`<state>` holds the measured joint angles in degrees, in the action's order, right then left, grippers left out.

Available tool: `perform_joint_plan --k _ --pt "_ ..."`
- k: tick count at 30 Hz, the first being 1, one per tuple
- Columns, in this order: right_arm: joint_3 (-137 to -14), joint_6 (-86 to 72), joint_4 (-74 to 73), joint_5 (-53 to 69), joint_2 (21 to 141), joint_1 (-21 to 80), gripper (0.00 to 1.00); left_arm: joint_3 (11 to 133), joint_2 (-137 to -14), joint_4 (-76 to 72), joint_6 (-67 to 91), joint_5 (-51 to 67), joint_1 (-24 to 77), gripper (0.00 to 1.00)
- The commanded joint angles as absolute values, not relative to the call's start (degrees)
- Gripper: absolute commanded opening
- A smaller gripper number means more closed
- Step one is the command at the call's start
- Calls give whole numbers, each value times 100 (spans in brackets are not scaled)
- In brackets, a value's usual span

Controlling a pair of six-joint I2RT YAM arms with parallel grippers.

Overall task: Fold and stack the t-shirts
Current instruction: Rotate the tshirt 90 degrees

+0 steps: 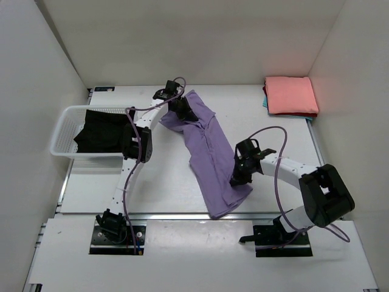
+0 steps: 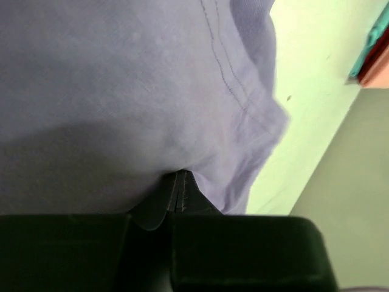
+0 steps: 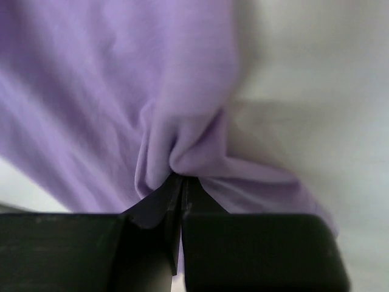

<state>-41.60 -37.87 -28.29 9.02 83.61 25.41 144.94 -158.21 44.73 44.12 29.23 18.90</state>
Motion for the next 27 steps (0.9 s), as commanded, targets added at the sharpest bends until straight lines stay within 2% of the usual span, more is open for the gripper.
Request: perform_joint_plan --k 1,3,8,14,18,19,20,23,25,27 --pt "-3718 -4596 -2260 1142 8297 3056 0 14981 -16327 3876 4692 2926 2013 0" --pt "-3473 -4885 -2075 1195 8201 3286 0 15266 -16610 3431 4974 3119 1952 0" --pt "-2892 -5369 -1512 1178 7963 3848 0 14818 -16576 2532 5125 2946 1855 0" --pt "-2602 -5230 -1249 633 8042 4245 0 15064 -16191 2267 4072 2111 1793 0" --pt "-2794 -4179 -1029 195 7833 4192 1 15100 -15401 2442 3140 1565 1881 0" --pt "-2891 -3783 -994 72 7735 4184 0 15117 -15233 2556 3025 1390 1959 4" --pt "-3022 -3527 -932 9 7508 4166 0 15126 -14944 2619 2702 1232 2012 15" --pt "-3286 -2638 -1106 -385 6849 4078 3 14873 -13996 3102 1945 713 2337 27" --pt "-3427 -2400 -1659 -806 6479 3991 8 14252 -13292 3313 1758 511 2496 27" --pt "-3533 -2347 -2475 -941 6075 3684 11 12621 -12074 3139 2002 544 2540 28"
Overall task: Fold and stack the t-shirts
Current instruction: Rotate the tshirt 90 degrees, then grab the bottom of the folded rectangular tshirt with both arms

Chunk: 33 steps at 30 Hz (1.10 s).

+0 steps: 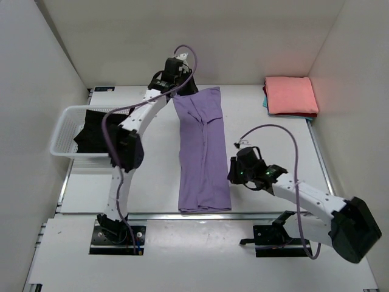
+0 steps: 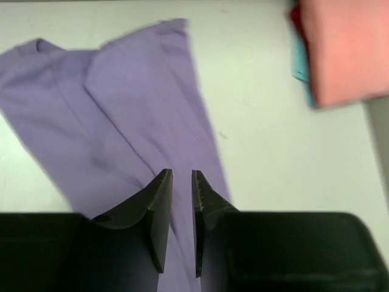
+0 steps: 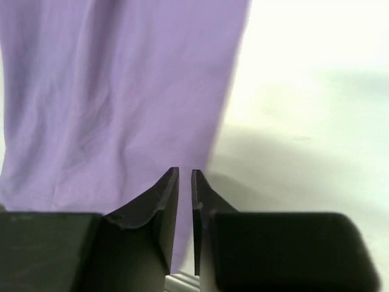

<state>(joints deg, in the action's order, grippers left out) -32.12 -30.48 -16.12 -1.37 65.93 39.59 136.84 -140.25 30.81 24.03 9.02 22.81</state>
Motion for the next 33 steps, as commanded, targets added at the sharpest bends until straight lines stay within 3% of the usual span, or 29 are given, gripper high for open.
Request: perform_joint_plan --k 1,3,7,12,17,22,33 --pt "-3446 -2260 -2635 -862 5951 3448 13 12099 -11371 2981 2117 554 2636 31" --pt "-3332 -2092 -3084 -223 5487 3026 21 10318 -10360 2804 2214 353 2767 41" --pt "-3287 -2083 -3165 542 5019 2944 33 7943 -8539 3119 2618 246 3110 43" --pt "-3252 -2837 -3331 1352 5414 2873 40 5981 -7043 3480 3460 316 3690 46" --pt "-2752 -3489 -3051 1740 5379 3216 47 4327 -6688 3103 4332 553 4376 49" --pt "-2348 -3779 -2761 2091 5546 3366 47 3780 -6925 2743 4860 605 4851 56" --pt "-1925 -3964 -2049 2373 6072 3726 51 3392 -7646 2197 5335 913 5221 58"
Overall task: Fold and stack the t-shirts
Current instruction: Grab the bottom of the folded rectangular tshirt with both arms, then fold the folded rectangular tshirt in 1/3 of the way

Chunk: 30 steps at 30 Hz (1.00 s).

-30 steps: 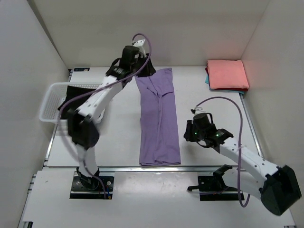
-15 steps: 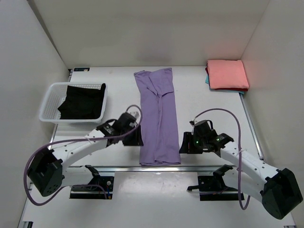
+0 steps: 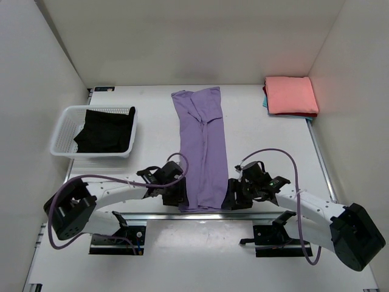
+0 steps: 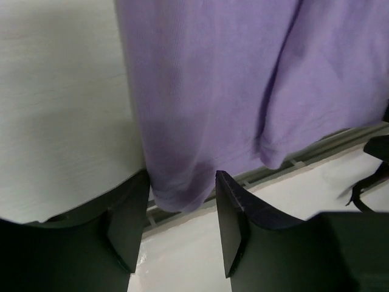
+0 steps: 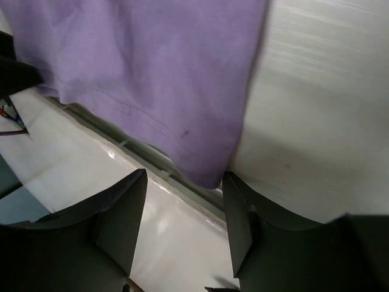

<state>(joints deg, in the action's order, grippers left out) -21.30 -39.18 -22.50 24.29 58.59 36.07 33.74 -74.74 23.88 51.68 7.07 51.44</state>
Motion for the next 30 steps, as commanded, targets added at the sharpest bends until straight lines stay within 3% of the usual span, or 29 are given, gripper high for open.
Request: perform_joint_plan --k 1,3,4,5,7,13,19,30 --pt "-1881 -3999 -2013 2382 6134 3761 50 3410 -7716 2128 5335 897 5290 59" --pt "-1942 -4008 -1987 2356 6187 3814 41 3462 -7865 2153 5379 870 5353 56" --pt "-1925 -4025 -1986 2408 6214 3823 19 3472 -7971 2153 5353 896 5396 43" --pt "-1907 -3999 -1978 2426 6196 3823 4 3489 -8024 2162 5344 940 5431 24" --pt "-1890 -4052 -2100 2566 6109 3779 0 3516 -8095 2293 5317 1019 5458 1" --pt "-2171 -4175 -3022 2882 5696 4122 0 3384 -7463 2838 5423 1143 5476 0" --pt "-2583 -3833 -3471 3119 5738 3850 0 3743 -7110 3383 5064 1335 4914 0" --pt "-5210 -2119 -4543 2909 7838 2480 0 6081 -8752 4165 3490 1731 3315 0"
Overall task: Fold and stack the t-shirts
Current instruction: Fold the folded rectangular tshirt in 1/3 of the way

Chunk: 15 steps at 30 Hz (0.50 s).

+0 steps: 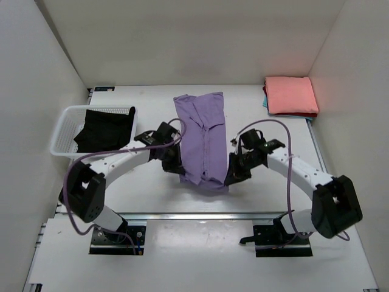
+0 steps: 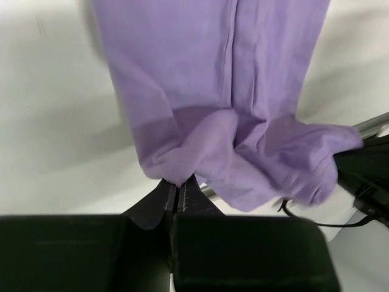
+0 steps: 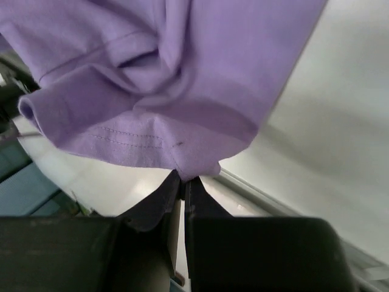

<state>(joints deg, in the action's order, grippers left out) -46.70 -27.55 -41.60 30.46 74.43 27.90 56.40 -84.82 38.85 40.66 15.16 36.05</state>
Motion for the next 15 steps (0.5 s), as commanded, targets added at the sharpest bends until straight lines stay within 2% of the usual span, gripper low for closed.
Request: perform_joint_plan --k 1,10,12,13,14,15 --pt "-5534 -1927 -4596 2909 7988 2357 0 6343 -8980 4218 3402 1784 3174 0" --pt "-8380 -1389 -5220 2541 10526 1784 0 9138 -11194 5114 2690 1784 2374 2" --pt "-9207 -1397 -5247 2365 10966 1679 0 9980 -11635 5273 2672 1784 2250 12" --pt "-9368 -1450 -5230 2373 11282 1566 2 10376 -11933 5317 2689 1784 2137 29" --pt "-9708 -1468 -5203 2399 11363 1486 7 10589 -12197 5500 2681 1845 2031 37" --pt "-10043 -1511 -5212 2434 11547 1442 20 11000 -12304 5528 2707 1881 2048 39"
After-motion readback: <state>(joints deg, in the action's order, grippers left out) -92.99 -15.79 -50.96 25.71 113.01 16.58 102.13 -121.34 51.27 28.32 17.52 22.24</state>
